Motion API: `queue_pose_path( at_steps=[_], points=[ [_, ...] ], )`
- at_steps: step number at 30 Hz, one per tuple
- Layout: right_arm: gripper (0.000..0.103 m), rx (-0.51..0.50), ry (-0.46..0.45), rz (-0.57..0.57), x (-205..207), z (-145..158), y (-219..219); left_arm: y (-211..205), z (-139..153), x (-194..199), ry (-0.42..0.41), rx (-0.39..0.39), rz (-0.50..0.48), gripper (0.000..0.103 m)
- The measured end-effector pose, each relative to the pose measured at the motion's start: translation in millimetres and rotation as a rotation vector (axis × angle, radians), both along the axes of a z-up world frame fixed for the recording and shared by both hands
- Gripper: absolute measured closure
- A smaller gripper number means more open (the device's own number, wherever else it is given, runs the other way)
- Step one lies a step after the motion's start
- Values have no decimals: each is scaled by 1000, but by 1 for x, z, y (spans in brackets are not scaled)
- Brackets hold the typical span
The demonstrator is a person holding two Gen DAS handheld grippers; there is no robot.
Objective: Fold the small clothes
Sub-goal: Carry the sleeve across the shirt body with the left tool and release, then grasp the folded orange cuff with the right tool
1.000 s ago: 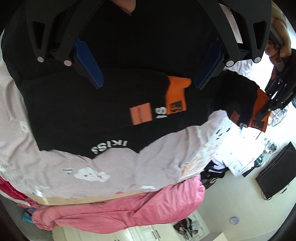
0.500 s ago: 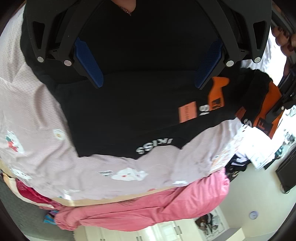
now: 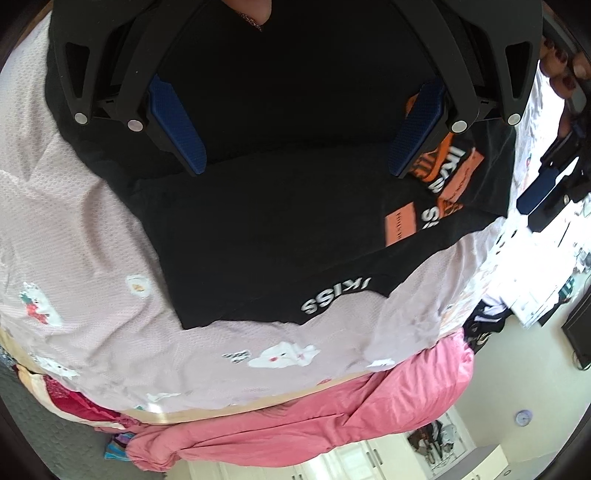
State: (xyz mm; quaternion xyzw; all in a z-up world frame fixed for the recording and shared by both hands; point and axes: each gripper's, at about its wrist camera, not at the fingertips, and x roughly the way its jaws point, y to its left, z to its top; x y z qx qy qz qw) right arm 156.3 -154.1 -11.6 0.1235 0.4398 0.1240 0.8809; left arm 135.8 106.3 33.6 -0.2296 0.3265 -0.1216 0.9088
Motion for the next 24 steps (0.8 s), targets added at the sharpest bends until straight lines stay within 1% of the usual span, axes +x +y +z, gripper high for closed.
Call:
queue_pose_path(
  at_steps=[2, 3, 5, 6, 8, 11, 12, 13, 14, 16, 17, 19, 20, 21, 22, 23, 24],
  points=[
    [5, 10, 7, 44, -2, -1, 12, 7, -3, 1, 17, 34, 40, 48],
    [5, 20, 13, 75, -3, -2, 20, 11, -5, 2, 30, 57, 60, 45],
    [5, 52, 35, 125, -5, -5, 35, 17, -8, 5, 59, 91, 90, 34],
    [5, 67, 47, 140, -6, -6, 41, 22, -9, 5, 68, 96, 109, 32],
    [5, 96, 75, 166, -8, -10, 54, 33, -11, 5, 83, 101, 151, 24],
    [8, 104, 86, 199, -9, -12, 73, 45, -12, 4, 90, 111, 197, 18],
    [17, 102, 89, 208, -9, -13, 77, 48, -12, 4, 91, 119, 214, 17],
    [24, 91, 100, 218, -9, -15, 84, 51, -12, 3, 92, 127, 227, 16],
    [27, 88, 107, 221, -8, -18, 89, 54, -13, 4, 95, 132, 235, 14],
    [41, 93, 109, 217, -6, -22, 95, 60, -16, 4, 107, 128, 253, 14],
    [46, 91, 106, 210, -6, -23, 97, 63, -16, 4, 111, 120, 258, 13],
    [65, 101, 90, 215, -6, -21, 99, 70, -16, 3, 110, 102, 269, 13],
    [69, 103, 89, 222, -5, -20, 100, 74, -15, 2, 107, 97, 279, 13],
    [77, 101, 85, 233, -5, -18, 102, 77, -15, 1, 105, 95, 286, 13],
    [89, 92, 73, 250, -4, -14, 104, 83, -14, 0, 104, 89, 301, 12],
    [93, 85, 61, 263, -4, -10, 106, 87, -14, -1, 104, 82, 317, 11],
    [93, 79, 45, 281, -3, -5, 108, 92, -15, -3, 105, 71, 332, 11]
  ],
)
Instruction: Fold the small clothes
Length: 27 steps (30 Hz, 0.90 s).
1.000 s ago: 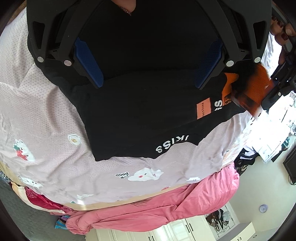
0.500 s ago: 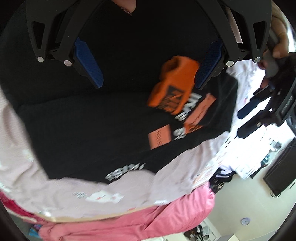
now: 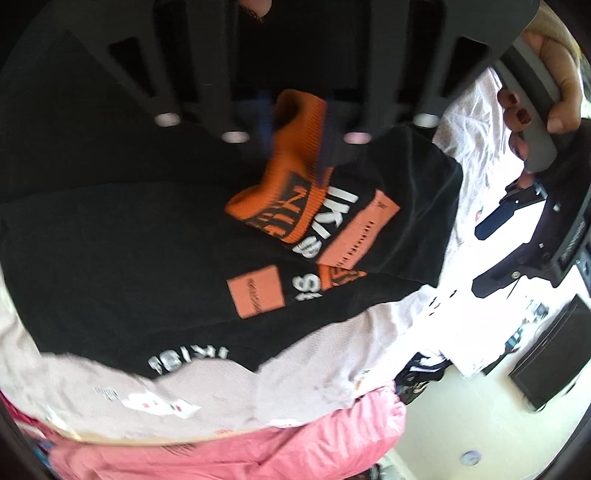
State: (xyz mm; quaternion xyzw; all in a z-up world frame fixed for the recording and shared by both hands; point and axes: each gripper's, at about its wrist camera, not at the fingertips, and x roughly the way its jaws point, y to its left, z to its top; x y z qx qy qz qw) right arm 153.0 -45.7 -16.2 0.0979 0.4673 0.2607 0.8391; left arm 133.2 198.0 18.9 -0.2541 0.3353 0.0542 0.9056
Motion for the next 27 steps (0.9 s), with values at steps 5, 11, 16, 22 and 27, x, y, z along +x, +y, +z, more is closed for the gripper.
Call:
queue_pose_path(
  at_steps=[5, 11, 16, 22, 27],
  points=[
    [94, 3, -146, 83, 1, 48, 10, 23, 3, -9, -15, -36, 67, 11],
    [94, 10, -293, 125, 6, 102, 5, 39, 7, -17, -27, -36, 118, 11],
    [95, -16, -384, 105, 13, 130, -15, 43, 8, -18, -34, -39, 125, 11],
    [95, -66, -425, 31, 27, 140, -51, 36, 7, -14, -30, -39, 104, 11],
    [95, -131, -431, -46, 36, 129, -85, 27, 8, -11, -34, -19, 84, 11]
  ],
)
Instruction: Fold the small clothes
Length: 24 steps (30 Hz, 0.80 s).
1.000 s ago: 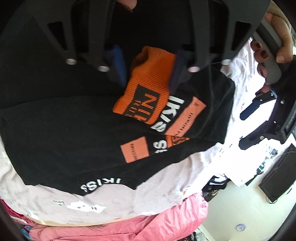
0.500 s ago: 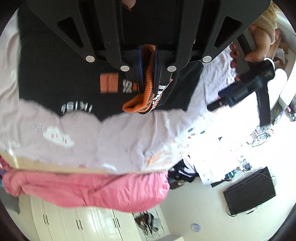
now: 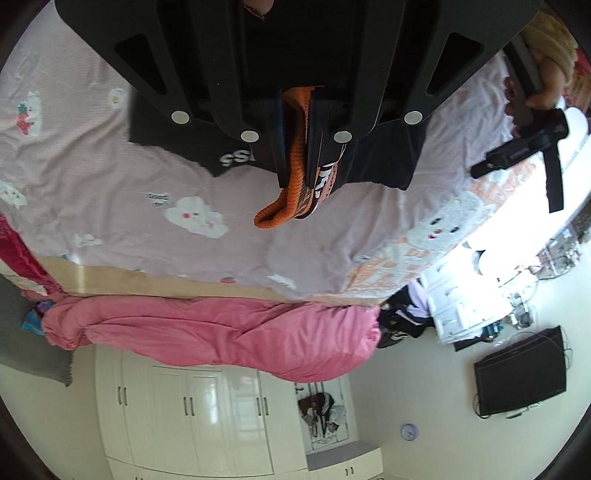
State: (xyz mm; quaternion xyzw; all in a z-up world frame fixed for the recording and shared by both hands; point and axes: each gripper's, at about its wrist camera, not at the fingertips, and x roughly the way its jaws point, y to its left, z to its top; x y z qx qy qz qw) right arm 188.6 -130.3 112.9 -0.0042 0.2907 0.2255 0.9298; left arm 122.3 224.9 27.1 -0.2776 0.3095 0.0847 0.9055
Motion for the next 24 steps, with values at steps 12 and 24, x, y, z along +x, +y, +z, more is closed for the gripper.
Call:
queue_pose_path(
  at_steps=[12, 24],
  points=[
    [98, 31, 106, -126, 7, -51, -50, -53, -3, 28, 7, 66, -152, 11],
    [98, 58, 162, -168, 11, -74, -71, -124, -32, 62, 76, 123, -340, 11]
  ],
)
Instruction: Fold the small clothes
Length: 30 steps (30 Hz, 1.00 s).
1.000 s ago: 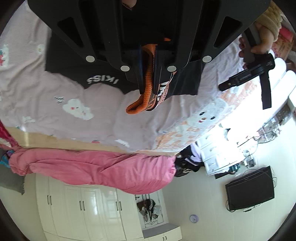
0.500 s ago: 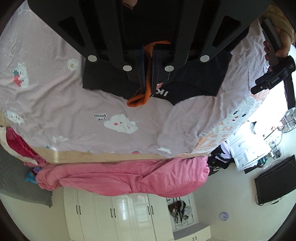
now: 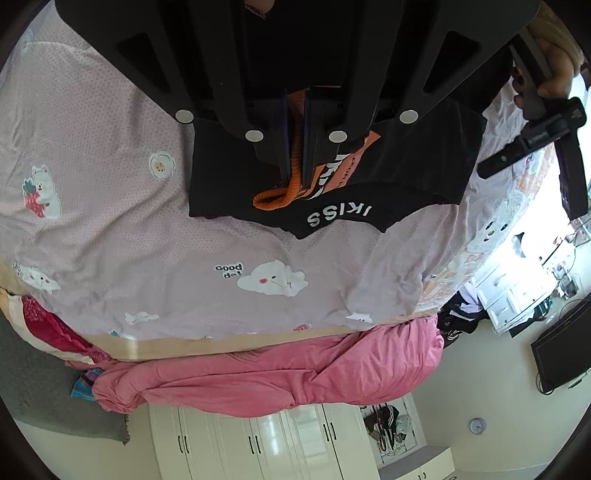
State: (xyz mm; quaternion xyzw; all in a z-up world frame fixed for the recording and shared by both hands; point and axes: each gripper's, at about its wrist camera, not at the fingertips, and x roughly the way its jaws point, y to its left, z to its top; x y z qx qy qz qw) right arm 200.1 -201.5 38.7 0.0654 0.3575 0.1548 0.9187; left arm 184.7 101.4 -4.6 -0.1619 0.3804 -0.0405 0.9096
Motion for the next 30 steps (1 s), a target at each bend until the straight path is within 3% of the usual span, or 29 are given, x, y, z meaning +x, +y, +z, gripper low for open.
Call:
queue_pose_path(
  at_steps=[8, 12, 16, 21, 26, 30],
  points=[
    [98, 5, 22, -9, -1, -7, -7, -11, -15, 8, 72, 18, -48, 11],
    [85, 33, 41, -40, -1, -14, -17, -13, -15, 7, 72, 27, -47, 11],
    [83, 30, 65, -44, -3, -25, -16, -18, -12, 5, 53, 41, -63, 11],
    [83, -5, 85, 13, -7, -35, 8, -30, -15, 6, 69, 131, -84, 11],
    [77, -64, 70, 84, -12, -36, 40, -38, -35, 11, 176, 229, -105, 11],
    [72, -68, 54, 118, -13, -31, 56, -42, -42, 10, 186, 270, -110, 11]
  ],
)
